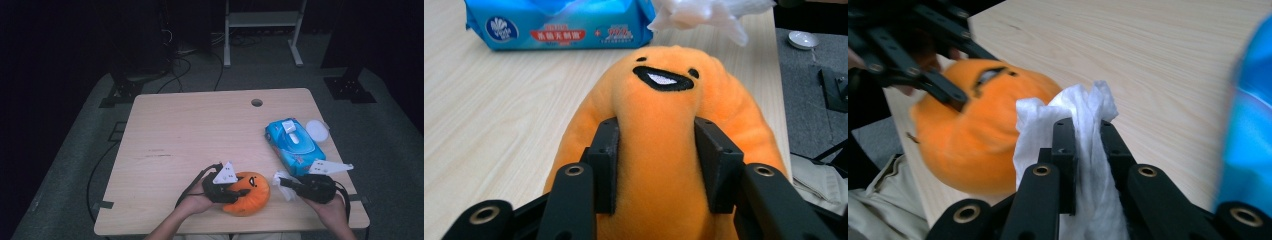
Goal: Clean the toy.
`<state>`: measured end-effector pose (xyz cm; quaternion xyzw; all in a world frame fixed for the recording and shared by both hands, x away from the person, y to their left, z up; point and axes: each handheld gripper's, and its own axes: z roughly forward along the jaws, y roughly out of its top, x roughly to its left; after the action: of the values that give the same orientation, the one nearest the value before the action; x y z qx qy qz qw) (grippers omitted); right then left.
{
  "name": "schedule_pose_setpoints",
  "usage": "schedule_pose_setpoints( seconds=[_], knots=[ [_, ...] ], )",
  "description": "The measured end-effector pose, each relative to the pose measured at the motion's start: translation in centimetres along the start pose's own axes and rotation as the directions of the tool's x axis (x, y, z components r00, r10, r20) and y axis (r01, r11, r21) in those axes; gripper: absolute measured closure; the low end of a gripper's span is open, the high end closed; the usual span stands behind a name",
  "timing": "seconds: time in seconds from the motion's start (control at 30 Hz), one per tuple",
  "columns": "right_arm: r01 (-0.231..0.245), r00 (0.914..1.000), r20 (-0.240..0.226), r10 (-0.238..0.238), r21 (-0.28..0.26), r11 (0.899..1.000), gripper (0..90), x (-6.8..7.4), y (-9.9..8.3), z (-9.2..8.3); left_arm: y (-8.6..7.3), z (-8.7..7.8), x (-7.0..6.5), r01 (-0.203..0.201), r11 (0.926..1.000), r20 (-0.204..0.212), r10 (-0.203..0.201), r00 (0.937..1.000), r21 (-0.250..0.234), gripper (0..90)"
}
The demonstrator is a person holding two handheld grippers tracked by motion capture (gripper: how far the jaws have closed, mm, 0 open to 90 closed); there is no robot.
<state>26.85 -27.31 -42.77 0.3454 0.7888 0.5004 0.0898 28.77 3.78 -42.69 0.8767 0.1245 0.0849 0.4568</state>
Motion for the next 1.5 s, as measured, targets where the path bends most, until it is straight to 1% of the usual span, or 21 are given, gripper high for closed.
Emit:
schedule_pose_setpoints(
  seconds=[0.1, 0.23, 0.3, 0.43, 0.5, 0.6, 0.63, 0.73, 0.8, 0.83, 0.9, 1.03, 1.1, 1.2, 1.27, 1.3, 1.33, 1.37, 1.43, 1.5],
  knots=[
    [-0.029, 0.9994, 0.02, 0.029, 0.0, 1.0, 80.3, -0.9, -0.7, -0.8, 0.4, -0.4, -0.1, -0.002, 0.9999, -0.003, 0.002, 1.0, -0.016, 61.1],
    [-0.029, 0.9988, 0.041, 0.028, 0.012, 1.0, 80.2, -1.4, -1.2, -1.3, 0.7, -0.6, 0.0, -0.003, 0.9997, -0.014, 0.002, 0.9999, -0.024, 61.8],
    [-0.019, 0.9987, 0.048, 0.018, 0.02, 1.0, 80.0, -1.3, -1.2, -1.2, 0.7, -0.9, 0.3, -0.003, 0.9996, -0.026, 0.002, 0.9997, -0.027, 61.9],
    [-0.001, 0.9984, 0.057, -0.002, 0.041, 0.999, 79.8, -1.1, -1.1, -0.6, 0.7, -1.8, 1.1, 0.01, 0.9992, -0.064, -0.013, 0.9979, -0.038, 62.0],
    [-0.003, 0.9986, 0.053, 0.001, 0.045, 0.999, 78.6, -1.1, -1.1, -0.2, 0.8, -2.4, 1.7, 0.029, 0.9981, -0.08, -0.033, 0.9962, -0.055, 62.0],
    [0.023, 0.9975, 0.064, -0.028, 0.077, 0.997, 71.3, -0.8, -0.9, 0.5, 0.9, -3.2, 2.4, 0.041, 0.9971, -0.112, -0.048, 0.9926, -0.064, 61.9],
    [0.03, 0.9969, 0.07, -0.036, 0.087, 0.996, 69.0, -0.7, -0.9, 0.7, 0.9, -3.5, 2.7, 0.035, 0.9973, -0.124, -0.043, 0.9914, -0.065, 61.9],
    [0.031, 0.9964, 0.076, -0.038, 0.098, 0.995, 63.0, -0.5, -0.9, 1.2, 0.9, -4.0, 3.6, 0.037, 0.9977, -0.154, -0.046, 0.987, -0.057, 61.8],
    [0.023, 0.9969, 0.073, -0.029, 0.093, 0.995, 60.2, -0.6, -0.9, 1.3, 0.7, -4.2, 4.3, 0.051, 0.997, -0.169, -0.061, 0.9838, -0.058, 61.8],
    [0.014, 0.9974, 0.069, -0.02, 0.09, 0.996, 59.6, -0.7, -0.8, 1.4, 0.6, -4.2, 4.6, 0.057, 0.9968, -0.175, -0.066, 0.9823, -0.056, 61.8],
    [0.01, 0.9978, 0.065, -0.015, 0.08, 0.997, 59.4, -0.9, -0.8, 1.4, 0.4, -4.3, 5.2, 0.066, 0.9963, -0.192, -0.075, 0.9786, -0.054, 61.8],
    [-0.001, 0.9982, 0.059, -0.003, 0.061, 0.998, 56.2, -1.0, -0.8, 1.2, 0.1, -4.3, 6.4, 0.086, 0.995, -0.218, -0.095, 0.9713, -0.05, 61.7],
    [-0.005, 0.9984, 0.057, 0.002, 0.048, 0.999, 54.0, -1.0, -0.8, 0.9, 0.1, -4.3, 6.9, 0.091, 0.9949, -0.231, -0.098, 0.968, -0.042, 61.3],
    [-0.015, 0.9987, 0.048, 0.013, 0.032, 0.999, 50.4, -1.0, -0.7, 0.8, 0.0, -4.0, 7.5, 0.101, 0.9946, -0.237, -0.104, 0.966, -0.022, 59.1],
    [-0.021, 0.9987, 0.047, 0.019, 0.036, 0.999, 48.0, -1.0, -0.6, 0.9, -0.3, -3.5, 7.8, 0.115, 0.9934, -0.225, -0.112, 0.9678, 0.001, 55.8],
    [-0.021, 0.9987, 0.046, 0.019, 0.039, 0.999, 47.0, -0.9, -0.6, 1.0, -0.4, -3.4, 7.9, 0.118, 0.993, -0.219, -0.115, 0.969, 0.004, 54.2],
    [-0.017, 0.9989, 0.045, 0.015, 0.04, 0.999, 46.5, -0.9, -0.5, 1.1, -0.5, -3.4, 8.0, 0.132, 0.9911, -0.209, -0.133, 0.9689, -0.017, 52.7],
    [-0.016, 0.9989, 0.045, 0.014, 0.041, 0.999, 45.8, -0.8, -0.5, 1.1, -0.5, -3.4, 8.0, 0.148, 0.9884, -0.206, -0.152, 0.9667, -0.034, 50.1],
    [-0.01, 0.9987, 0.049, 0.008, 0.038, 0.999, 44.7, -0.6, -0.4, 1.0, -0.5, -3.8, 8.1, 0.162, 0.9852, -0.201, -0.17, 0.9647, -0.057, 45.6],
    [-0.012, 0.9986, 0.052, 0.01, 0.033, 0.999, 43.3, -0.6, -0.4, 0.9, -0.5, -4.2, 8.2, 0.17, 0.9833, -0.202, -0.179, 0.9628, -0.065, 42.4]
  ],
)
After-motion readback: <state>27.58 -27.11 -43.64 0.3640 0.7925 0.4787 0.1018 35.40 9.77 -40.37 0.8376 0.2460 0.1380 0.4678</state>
